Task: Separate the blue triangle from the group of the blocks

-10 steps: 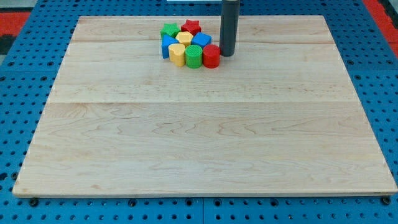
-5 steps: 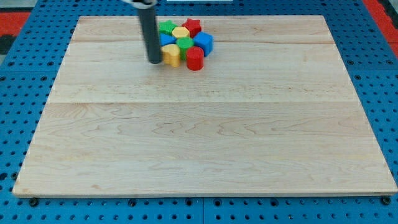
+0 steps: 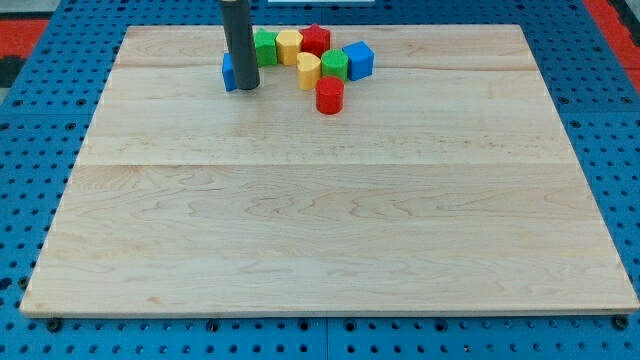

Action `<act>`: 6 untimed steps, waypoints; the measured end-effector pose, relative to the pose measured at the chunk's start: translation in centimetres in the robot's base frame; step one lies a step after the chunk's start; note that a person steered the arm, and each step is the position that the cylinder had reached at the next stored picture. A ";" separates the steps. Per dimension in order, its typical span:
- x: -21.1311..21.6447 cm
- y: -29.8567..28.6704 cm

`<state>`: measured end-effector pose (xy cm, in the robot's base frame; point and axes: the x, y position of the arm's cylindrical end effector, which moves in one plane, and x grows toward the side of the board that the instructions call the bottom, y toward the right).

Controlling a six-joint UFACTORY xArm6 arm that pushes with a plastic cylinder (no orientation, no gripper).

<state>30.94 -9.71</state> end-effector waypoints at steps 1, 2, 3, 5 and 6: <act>0.0 0.1; 0.0 0.1; 0.0 0.0; -3.2 -3.2; -0.6 -4.1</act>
<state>30.37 -13.82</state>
